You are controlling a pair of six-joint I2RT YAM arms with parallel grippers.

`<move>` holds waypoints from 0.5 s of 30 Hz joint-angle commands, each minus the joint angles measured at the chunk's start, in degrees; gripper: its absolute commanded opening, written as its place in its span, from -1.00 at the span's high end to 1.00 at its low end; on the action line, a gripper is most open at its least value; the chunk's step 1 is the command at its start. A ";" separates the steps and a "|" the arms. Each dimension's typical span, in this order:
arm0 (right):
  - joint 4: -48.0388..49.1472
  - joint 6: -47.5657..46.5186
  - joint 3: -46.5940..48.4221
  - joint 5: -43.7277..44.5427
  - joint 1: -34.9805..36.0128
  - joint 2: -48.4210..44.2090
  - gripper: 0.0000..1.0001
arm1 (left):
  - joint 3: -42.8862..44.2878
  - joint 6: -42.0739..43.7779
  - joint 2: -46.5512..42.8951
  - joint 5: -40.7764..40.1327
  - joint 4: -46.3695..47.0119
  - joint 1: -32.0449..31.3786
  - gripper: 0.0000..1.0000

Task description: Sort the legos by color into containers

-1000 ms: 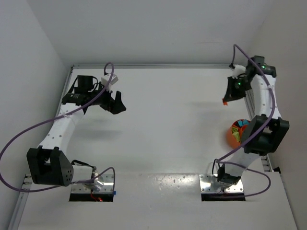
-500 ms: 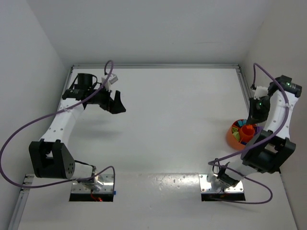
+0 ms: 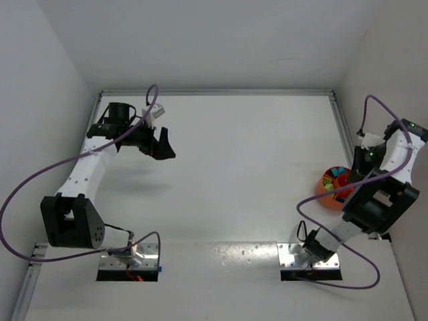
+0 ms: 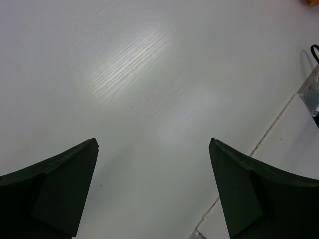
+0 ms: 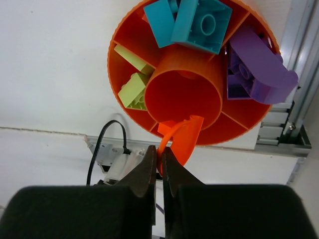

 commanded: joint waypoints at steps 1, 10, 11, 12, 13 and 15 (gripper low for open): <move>-2.97 -2.09 -0.34 -3.40 -0.60 1.50 1.00 | 2.09 0.93 0.01 0.95 0.13 0.57 -0.99; -2.97 -2.62 0.19 -7.79 -0.60 3.18 1.00 | 2.09 0.93 0.54 0.94 0.13 0.57 -0.99; -2.97 -2.62 0.19 -7.79 -0.60 3.70 0.97 | 2.09 0.93 0.54 0.94 0.13 0.57 -0.99; -2.97 -2.62 0.19 -7.79 -0.60 3.70 0.97 | 2.09 0.93 0.54 0.94 0.13 0.57 -0.99; -2.97 -2.62 0.19 -7.79 -0.60 4.49 0.93 | 2.09 0.93 0.54 0.94 0.13 0.57 -0.99; -2.97 -2.09 0.71 -7.79 -0.60 5.29 0.82 | 2.09 0.93 0.54 0.41 0.13 0.57 -0.99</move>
